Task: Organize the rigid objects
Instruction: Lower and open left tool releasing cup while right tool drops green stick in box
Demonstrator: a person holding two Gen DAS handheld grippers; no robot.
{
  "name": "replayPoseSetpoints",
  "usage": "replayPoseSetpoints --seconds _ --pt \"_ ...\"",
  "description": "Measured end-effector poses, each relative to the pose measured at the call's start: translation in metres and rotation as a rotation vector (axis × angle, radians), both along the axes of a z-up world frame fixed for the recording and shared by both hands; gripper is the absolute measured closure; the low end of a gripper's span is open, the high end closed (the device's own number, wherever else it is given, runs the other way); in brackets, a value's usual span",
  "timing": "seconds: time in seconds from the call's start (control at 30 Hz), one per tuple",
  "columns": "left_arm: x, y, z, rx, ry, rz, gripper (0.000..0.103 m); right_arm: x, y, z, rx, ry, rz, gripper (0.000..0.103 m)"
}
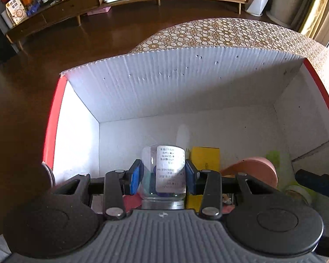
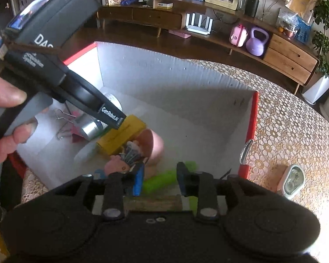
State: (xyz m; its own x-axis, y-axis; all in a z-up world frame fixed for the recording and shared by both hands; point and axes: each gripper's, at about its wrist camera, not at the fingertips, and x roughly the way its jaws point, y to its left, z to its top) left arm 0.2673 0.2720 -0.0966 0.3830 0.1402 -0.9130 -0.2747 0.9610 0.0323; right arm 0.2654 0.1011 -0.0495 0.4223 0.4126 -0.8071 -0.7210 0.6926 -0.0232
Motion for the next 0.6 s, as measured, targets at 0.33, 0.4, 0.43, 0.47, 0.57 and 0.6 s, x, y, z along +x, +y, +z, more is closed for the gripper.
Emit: replayPoseSetpoints --seconds 0.33,0.4,0.43,0.47,0.57,0.6 --pt "-0.02 -0.009 0.014 0.025 -0.039 0.02 0.06 -0.01 -0.02 0.019 0.065 -0.005 -0.02 0.052" --pt "-0.025 -0.011 0.02 0.022 -0.061 0.021 0.053 -0.012 -0.024 0.024 0.08 -0.007 -0.019 0.052" --pt "-0.027 -0.013 0.024 0.027 -0.074 0.022 0.05 -0.014 -0.026 0.026 0.086 -0.008 -0.021 0.051" --pt "-0.03 -0.015 0.028 0.032 -0.087 0.022 0.049 -0.016 -0.028 0.029 0.093 -0.009 -0.022 0.049" --pt "-0.037 -0.022 0.04 0.034 -0.115 0.019 0.049 -0.022 -0.035 0.036 0.115 -0.021 -0.021 0.044" --pt "-0.04 -0.025 0.043 0.035 -0.122 0.016 0.049 -0.023 -0.038 0.039 0.124 -0.024 -0.022 0.044"
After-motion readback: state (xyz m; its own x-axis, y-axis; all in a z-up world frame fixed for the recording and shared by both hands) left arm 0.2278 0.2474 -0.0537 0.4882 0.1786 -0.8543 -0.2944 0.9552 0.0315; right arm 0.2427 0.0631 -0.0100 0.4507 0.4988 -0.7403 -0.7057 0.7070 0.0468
